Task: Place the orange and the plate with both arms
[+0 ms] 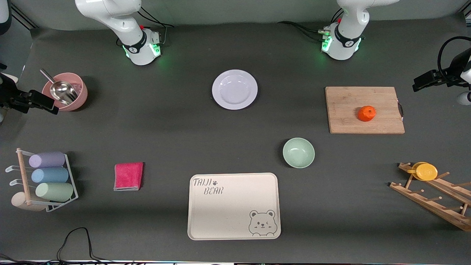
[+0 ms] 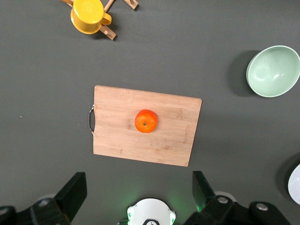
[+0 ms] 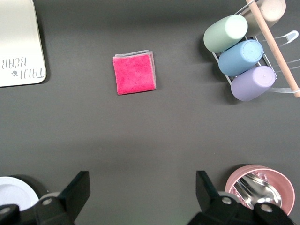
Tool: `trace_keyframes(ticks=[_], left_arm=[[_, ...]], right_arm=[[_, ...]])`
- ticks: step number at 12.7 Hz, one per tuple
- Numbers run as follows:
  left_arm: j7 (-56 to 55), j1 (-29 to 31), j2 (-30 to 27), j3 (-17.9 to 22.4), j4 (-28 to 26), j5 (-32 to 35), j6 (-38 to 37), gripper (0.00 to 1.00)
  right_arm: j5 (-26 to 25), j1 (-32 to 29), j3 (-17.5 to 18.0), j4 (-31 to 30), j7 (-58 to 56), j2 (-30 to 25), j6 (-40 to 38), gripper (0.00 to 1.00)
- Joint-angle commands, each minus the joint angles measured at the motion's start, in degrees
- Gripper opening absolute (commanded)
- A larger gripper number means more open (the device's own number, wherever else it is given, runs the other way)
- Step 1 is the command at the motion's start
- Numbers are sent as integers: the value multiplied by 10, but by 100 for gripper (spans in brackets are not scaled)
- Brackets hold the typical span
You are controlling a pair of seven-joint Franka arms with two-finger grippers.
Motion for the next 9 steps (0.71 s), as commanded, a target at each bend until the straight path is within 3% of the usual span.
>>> trace_keyframes(ticks=[1,9], left_arm=[[-2,-9,3,5,15,2,-16,100],[0,-8,4,5,16,1,-23,100]], right_arm=[[-6,5,-3,-7,10,-11,-8,100],[-6,5,-3,-7,10,-12,-8,100]])
